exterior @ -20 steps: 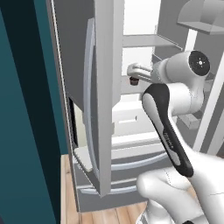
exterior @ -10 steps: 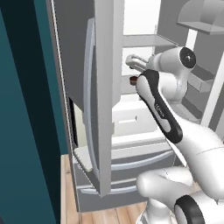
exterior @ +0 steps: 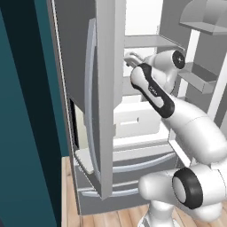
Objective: Take the cupcakes from the fridge and place them on the empty tray on the dining counter.
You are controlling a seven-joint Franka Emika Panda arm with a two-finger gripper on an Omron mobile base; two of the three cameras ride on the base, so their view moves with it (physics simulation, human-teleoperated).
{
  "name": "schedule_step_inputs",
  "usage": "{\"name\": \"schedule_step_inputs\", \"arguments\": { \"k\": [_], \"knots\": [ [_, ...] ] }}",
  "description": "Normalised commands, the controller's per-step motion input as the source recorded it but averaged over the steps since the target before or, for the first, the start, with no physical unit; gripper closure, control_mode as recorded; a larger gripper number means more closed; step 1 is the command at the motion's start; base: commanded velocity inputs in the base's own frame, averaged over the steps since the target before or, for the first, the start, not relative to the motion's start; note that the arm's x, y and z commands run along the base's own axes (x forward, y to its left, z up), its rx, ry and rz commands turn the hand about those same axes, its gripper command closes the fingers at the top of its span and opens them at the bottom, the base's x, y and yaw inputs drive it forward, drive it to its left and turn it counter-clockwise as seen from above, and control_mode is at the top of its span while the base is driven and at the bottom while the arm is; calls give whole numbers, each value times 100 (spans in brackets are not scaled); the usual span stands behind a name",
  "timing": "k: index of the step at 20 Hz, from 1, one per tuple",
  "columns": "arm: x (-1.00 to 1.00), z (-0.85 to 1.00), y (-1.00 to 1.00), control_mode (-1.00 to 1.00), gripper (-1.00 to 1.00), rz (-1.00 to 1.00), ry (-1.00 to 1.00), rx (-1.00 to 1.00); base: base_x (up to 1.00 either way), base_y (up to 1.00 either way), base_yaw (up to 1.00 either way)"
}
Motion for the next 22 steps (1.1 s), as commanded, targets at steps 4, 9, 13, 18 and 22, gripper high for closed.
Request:
{"name": "schedule_step_inputs", "arguments": {
  "k": [4,9,13,18,22],
  "knots": [
    [49,-18,7,-100,-100,0,1,13,0,0,0],
    [31,-24,40,-100,-100,0,2,10,0,0,0],
    [9,-10,48,-100,-100,1,0,8,0,0,0],
    [2,0,42,-100,-100,2,0,9,0,0,0],
    [-12,0,38,-100,-100,5,0,8,0,0,0]
  ]
}}
